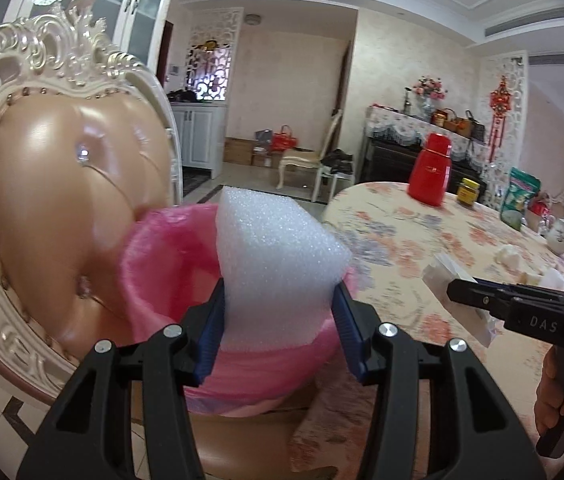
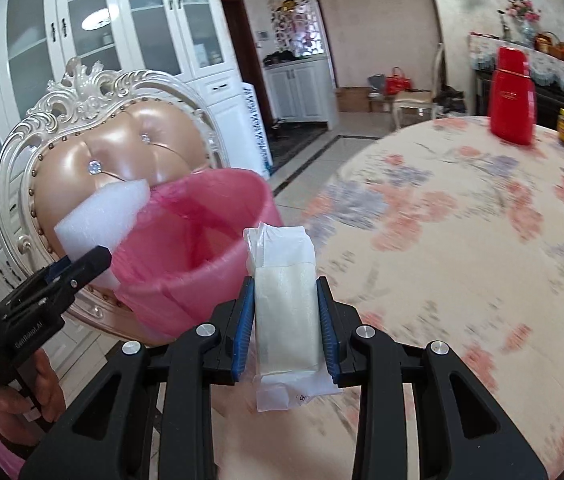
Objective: Collect trash
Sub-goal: 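Carry the foam block and tissue pack to the bin and release both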
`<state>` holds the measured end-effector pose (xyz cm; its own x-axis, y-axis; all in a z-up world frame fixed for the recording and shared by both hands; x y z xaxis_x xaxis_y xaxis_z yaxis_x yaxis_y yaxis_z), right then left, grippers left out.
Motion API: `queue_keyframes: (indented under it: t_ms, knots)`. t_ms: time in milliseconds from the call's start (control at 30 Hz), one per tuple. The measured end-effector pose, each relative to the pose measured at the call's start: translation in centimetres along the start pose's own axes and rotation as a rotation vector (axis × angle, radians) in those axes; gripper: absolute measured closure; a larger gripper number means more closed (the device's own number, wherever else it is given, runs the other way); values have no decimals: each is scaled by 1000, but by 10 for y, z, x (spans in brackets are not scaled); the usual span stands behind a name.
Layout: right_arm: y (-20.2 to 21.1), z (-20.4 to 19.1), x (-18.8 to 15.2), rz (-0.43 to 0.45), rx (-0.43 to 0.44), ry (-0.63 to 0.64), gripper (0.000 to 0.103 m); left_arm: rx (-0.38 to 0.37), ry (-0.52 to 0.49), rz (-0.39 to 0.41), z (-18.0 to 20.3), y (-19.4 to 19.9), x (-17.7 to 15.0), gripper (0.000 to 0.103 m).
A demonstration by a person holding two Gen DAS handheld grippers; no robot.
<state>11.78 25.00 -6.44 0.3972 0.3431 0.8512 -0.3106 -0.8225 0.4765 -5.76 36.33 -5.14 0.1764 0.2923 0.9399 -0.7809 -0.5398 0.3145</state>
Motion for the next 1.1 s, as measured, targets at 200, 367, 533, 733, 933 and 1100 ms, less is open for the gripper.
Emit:
queue_keyframes:
  t_ms: [200, 367, 533, 733, 933, 1100]
  knots:
    - [-34, -18, 13, -27, 51, 4, 72, 28, 14, -19, -22, -18, 7, 54]
    - [-51, -32, 23, -27, 77, 21, 72, 37, -11, -21, -27, -30, 13, 53]
    - [-70, -39, 41, -19, 84, 33, 70, 35, 1, -43, -33, -50, 17, 53]
    - [-98, -44, 55, -26, 127, 11, 66, 66, 40, -80, -49, -70, 11, 53]
    - [-121, -53, 52, -45, 164, 21, 35, 104, 58, -120, -63, -79, 0, 44]
    - [-101, -38, 52, -12, 157, -16, 31, 117, 125, -82, -73, -61, -4, 29]
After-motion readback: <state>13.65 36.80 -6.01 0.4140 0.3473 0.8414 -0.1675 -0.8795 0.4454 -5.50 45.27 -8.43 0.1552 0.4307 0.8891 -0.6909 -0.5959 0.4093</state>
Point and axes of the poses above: each gripper's, at about its wrist camera, not at the fingertips, and y roughly against the way its jaws point, z to its right, x to its top, the point moved 5 cm from there along -y, roughly the way its jaws point, and after that the axes turned 7 degrees about z, right-handed, at the moved point
